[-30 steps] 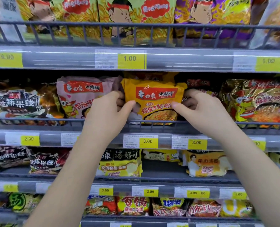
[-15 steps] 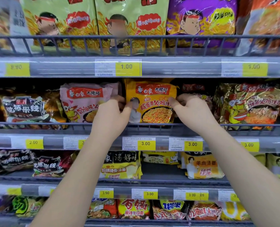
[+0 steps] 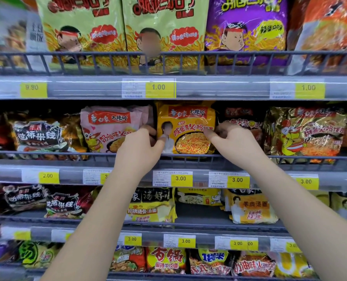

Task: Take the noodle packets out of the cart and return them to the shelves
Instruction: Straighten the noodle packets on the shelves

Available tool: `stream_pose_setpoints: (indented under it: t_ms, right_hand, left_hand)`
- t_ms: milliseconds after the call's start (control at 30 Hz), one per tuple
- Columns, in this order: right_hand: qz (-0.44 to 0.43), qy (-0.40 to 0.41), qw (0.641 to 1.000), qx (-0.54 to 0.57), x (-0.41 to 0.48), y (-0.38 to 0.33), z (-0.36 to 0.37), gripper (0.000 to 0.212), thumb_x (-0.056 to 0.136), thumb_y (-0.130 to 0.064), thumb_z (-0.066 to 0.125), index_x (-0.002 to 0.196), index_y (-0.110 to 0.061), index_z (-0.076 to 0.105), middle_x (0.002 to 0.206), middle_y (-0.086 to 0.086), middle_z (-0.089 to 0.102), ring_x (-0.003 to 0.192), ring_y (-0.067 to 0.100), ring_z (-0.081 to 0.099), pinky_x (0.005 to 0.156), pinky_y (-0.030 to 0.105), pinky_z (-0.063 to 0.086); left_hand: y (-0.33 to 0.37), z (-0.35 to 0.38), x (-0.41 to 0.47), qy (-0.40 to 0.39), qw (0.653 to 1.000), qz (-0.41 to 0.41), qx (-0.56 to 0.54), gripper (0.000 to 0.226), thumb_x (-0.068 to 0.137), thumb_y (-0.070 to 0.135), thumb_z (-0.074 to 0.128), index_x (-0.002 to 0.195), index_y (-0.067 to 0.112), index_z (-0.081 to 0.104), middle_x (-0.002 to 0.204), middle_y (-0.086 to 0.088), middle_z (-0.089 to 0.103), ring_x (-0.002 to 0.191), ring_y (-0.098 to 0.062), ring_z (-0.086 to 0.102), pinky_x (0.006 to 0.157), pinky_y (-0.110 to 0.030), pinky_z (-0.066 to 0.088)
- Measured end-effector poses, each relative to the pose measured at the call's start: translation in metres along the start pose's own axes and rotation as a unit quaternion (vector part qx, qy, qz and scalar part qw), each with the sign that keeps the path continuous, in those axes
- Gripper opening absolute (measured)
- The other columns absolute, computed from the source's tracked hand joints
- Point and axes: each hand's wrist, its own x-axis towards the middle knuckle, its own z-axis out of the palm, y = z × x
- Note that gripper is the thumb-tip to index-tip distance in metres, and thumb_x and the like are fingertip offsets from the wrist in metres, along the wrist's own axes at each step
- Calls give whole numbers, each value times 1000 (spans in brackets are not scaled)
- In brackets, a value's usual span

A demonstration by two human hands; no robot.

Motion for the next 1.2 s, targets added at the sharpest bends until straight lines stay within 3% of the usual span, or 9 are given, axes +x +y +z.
stream_pose_setpoints:
  t_ms: [133, 233, 333, 467, 567, 700, 833, 1100, 1200]
  right_hand:
    - [7, 17, 999, 27, -7, 0, -6, 60, 93, -70, 55, 128, -22, 64, 109, -5, 66, 103, 16, 62, 87, 35, 53]
    - [5, 37, 999, 31, -10, 3, -12, 63, 91, -71, 56, 131, -22, 64, 110, -5, 68, 105, 16, 63, 84, 32, 51]
    - [0, 50, 998, 46, -15, 6, -17, 53, 93, -65, 58, 129, -26, 64, 102, -12, 68, 97, 9, 63, 77, 26, 48]
    - [2, 65, 995, 74, -30, 14, -24, 33, 94, -54, 64, 117, -30, 67, 92, -16, 69, 85, -4, 62, 64, 6, 43]
    - [-7, 81, 993, 81, -45, 31, -38, 27, 95, -48, 67, 116, -30, 67, 91, -13, 70, 86, -3, 63, 66, 2, 45]
    - [-15, 112, 991, 76, -63, 65, -76, 22, 95, -43, 68, 114, -33, 66, 88, -15, 70, 88, -9, 61, 68, -1, 41]
    - [-19, 136, 987, 77, -72, 111, -127, 21, 93, -43, 71, 113, -35, 67, 88, -16, 70, 88, -7, 61, 70, 3, 44]
    - [-15, 150, 988, 26, -56, 208, -198, 22, 91, -41, 73, 109, -32, 65, 84, -17, 69, 80, -6, 63, 71, 3, 46]
    - [-1, 95, 995, -13, -42, 229, -196, 36, 88, -53, 73, 113, -29, 64, 89, -17, 68, 86, 2, 66, 84, 31, 58]
  left_hand:
    - [2, -1, -4, 7, 1000, 0, 4, 43, 97, 53, 57, 121, 18, 64, 92, 4, 73, 89, -19, 69, 80, -43, 60]
    - [4, -4, -8, 20, 1000, 5, 12, 47, 96, 55, 57, 125, 18, 62, 103, 1, 71, 95, -21, 67, 81, -45, 59]
    - [10, -5, -14, 45, 998, 27, 16, 45, 96, 51, 60, 126, 17, 59, 111, -2, 66, 101, -23, 65, 84, -46, 58]
    - [33, -2, -22, 71, 993, 84, -37, 40, 96, 47, 63, 126, 21, 57, 114, 2, 64, 105, -18, 63, 88, -45, 56]
    - [62, 12, -27, 53, 987, 115, -103, 33, 95, 46, 66, 122, 27, 60, 113, 10, 64, 103, -7, 62, 91, -40, 55]
    - [113, 47, -37, 24, 977, 153, -144, 32, 95, 41, 69, 121, 26, 61, 111, 11, 64, 103, -5, 61, 93, -29, 52]
    - [166, 91, -45, -7, 976, 165, -141, 34, 94, 43, 69, 122, 27, 60, 111, 10, 64, 101, -5, 60, 89, -24, 49]
    - [224, 150, -42, 1, 995, 69, -69, 46, 89, 51, 72, 124, 24, 57, 109, 3, 64, 105, -17, 62, 93, -42, 55]
    - [224, 156, -42, 12, 1000, 1, -14, 54, 85, 54, 75, 119, 15, 57, 112, -5, 63, 106, -24, 60, 87, -40, 53]
